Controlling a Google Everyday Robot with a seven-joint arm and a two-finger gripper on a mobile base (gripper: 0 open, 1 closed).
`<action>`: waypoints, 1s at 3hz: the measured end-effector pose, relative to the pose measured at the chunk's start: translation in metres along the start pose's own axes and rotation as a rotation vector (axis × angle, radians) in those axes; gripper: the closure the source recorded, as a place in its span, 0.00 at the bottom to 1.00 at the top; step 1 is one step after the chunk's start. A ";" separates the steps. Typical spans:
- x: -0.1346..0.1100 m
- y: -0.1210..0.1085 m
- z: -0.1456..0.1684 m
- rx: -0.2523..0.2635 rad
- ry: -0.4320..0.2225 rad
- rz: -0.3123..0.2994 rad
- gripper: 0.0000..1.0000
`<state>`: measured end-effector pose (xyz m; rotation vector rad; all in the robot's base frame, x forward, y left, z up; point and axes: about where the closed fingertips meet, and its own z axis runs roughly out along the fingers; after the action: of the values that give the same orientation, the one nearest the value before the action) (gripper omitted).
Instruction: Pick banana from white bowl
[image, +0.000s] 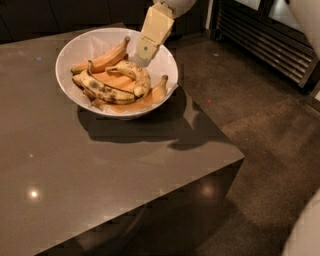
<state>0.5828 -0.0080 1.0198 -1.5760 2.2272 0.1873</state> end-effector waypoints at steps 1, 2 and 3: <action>-0.003 -0.008 0.006 0.002 0.018 0.021 0.02; -0.004 -0.015 0.010 0.004 0.029 0.037 0.08; -0.004 -0.019 0.014 0.005 0.036 0.049 0.11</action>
Offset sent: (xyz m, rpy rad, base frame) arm 0.0130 -0.0094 -0.0131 -0.0685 0.0836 -0.0554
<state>0.6049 -0.0064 1.0111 -1.5356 2.2934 0.1684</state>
